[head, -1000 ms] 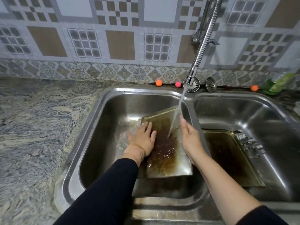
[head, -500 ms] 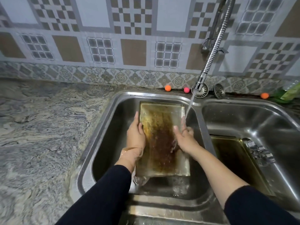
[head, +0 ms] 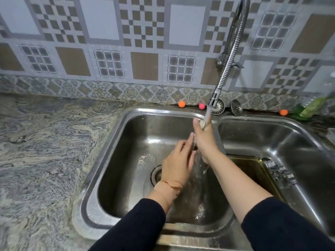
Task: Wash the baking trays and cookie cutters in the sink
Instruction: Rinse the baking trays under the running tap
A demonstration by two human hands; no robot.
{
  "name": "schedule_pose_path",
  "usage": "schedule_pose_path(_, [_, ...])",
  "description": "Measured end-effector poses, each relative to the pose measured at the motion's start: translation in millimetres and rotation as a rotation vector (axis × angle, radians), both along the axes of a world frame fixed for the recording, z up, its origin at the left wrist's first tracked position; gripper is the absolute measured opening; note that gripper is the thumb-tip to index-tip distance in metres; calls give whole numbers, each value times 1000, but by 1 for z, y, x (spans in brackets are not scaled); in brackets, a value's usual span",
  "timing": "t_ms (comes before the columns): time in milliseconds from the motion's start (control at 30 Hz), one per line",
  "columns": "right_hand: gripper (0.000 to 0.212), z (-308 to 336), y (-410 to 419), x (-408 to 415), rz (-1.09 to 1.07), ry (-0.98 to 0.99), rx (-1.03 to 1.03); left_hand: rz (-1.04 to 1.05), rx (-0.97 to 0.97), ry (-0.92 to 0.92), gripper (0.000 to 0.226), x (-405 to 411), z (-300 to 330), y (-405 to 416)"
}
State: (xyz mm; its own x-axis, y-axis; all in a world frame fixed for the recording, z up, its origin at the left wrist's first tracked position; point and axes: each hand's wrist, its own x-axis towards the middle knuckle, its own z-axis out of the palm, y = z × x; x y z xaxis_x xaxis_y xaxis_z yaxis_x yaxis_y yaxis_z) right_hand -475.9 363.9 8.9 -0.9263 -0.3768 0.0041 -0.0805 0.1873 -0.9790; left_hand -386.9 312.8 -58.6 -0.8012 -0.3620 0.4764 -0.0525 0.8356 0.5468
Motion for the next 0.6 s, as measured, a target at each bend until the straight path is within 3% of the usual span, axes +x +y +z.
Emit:
schedule_pose_path(133, [53,-1,14,-2,-5,-163,-191,-70,106,-53,50,-8,2,15])
schedule_pose_path(333, [54,-2,32,-1,55,-211,-348,-84,168,-120,47,-32,21,19])
schedule_pose_path(600, [54,-4,41,5,136,-160,-361,161,341,-137,46,-60,34,-34])
